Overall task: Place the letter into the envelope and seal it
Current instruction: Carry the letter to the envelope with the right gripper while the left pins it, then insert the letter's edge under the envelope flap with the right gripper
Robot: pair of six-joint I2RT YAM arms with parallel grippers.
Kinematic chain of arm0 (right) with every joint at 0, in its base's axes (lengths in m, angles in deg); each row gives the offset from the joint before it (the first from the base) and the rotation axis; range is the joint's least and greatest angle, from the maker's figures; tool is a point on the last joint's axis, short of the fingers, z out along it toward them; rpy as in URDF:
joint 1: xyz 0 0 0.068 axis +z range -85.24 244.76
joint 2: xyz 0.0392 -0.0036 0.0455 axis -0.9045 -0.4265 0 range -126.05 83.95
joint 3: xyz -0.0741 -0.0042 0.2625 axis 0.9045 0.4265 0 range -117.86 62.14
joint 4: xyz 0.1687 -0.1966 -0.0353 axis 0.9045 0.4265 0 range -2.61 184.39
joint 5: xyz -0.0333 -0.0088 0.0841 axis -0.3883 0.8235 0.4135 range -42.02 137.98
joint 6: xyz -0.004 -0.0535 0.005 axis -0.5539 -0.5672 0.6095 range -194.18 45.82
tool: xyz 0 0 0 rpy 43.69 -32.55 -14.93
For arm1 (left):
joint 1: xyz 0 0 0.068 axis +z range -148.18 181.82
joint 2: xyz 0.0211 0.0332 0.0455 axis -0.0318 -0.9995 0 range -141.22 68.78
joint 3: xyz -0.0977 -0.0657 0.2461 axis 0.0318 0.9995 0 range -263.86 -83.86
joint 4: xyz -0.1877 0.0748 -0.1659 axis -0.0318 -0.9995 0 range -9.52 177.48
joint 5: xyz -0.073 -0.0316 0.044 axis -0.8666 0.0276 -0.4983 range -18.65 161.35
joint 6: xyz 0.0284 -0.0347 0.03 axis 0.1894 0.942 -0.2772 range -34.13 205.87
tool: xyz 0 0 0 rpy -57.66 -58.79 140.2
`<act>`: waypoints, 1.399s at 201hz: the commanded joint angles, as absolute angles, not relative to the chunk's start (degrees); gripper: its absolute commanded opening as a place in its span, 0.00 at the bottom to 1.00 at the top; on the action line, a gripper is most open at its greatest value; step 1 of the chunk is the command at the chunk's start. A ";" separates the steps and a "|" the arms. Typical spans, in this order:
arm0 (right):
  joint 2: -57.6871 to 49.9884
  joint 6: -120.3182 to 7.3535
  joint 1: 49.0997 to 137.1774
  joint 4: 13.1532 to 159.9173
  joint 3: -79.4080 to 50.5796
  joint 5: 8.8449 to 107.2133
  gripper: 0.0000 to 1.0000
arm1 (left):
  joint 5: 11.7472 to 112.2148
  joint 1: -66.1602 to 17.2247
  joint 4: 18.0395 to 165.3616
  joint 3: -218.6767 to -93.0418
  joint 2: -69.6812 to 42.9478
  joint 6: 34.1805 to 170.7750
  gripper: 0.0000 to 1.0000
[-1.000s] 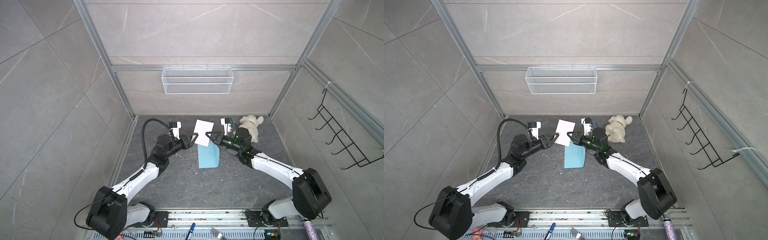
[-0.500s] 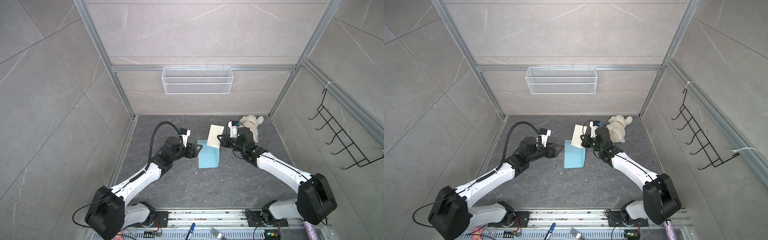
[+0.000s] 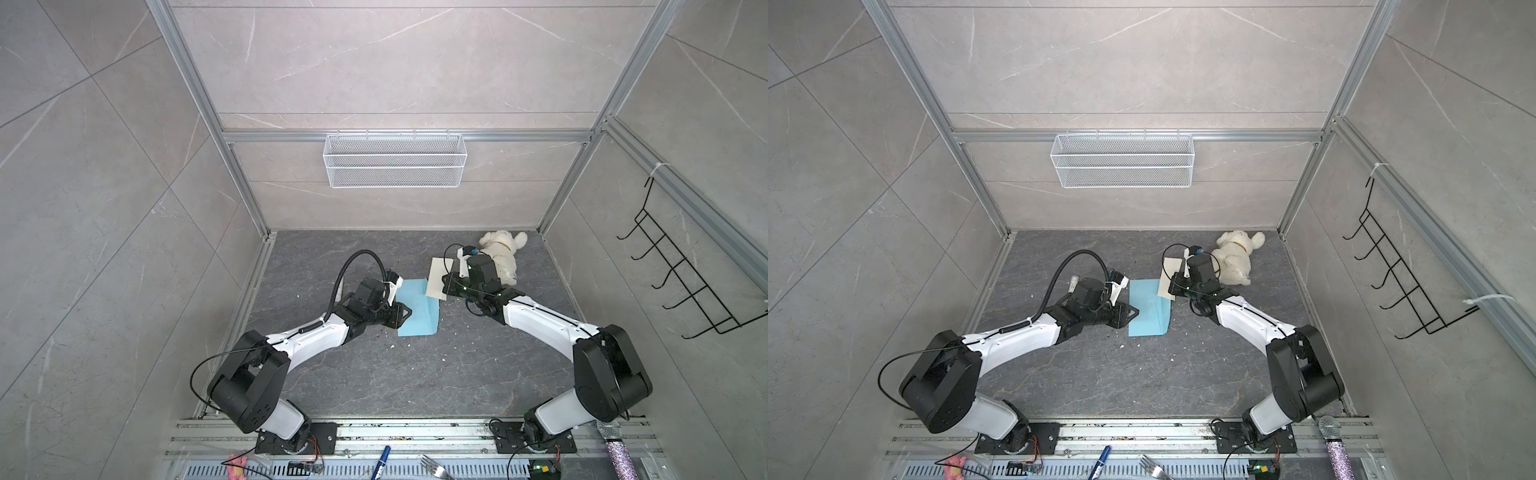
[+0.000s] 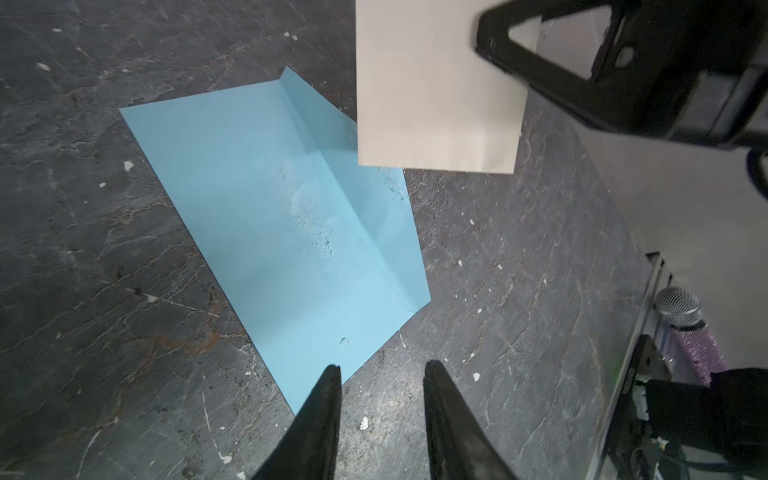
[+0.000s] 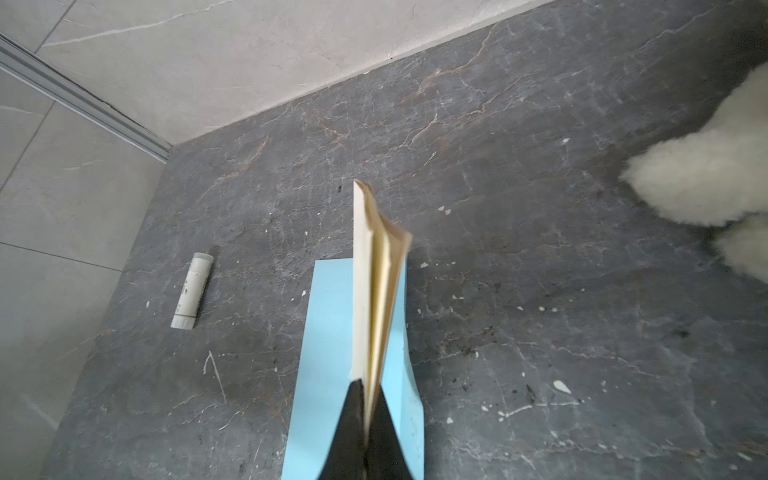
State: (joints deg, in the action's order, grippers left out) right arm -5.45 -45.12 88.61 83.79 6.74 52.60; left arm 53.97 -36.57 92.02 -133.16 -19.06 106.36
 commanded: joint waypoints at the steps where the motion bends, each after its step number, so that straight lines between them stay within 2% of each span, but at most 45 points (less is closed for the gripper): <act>1: -7.42 -46.71 88.26 84.45 4.58 50.10 0.00 | 52.01 -37.27 91.40 -135.61 -21.39 105.03 0.25; 32: -9.84 -45.94 87.80 84.05 3.91 49.13 0.00 | 52.19 -37.47 90.64 -136.33 -25.01 105.57 0.11; 68: -12.00 -44.56 87.35 83.55 3.38 48.16 0.00 | 52.90 -37.51 90.17 -136.74 -28.14 106.88 0.03; 129: -15.27 -42.91 87.17 82.95 2.55 47.80 0.00 | 55.59 -37.54 89.00 -136.03 -30.92 107.88 0.00; 281: -19.32 -42.80 87.20 82.91 2.55 49.35 0.00 | 58.95 -37.45 88.04 -136.94 -36.70 109.18 0.00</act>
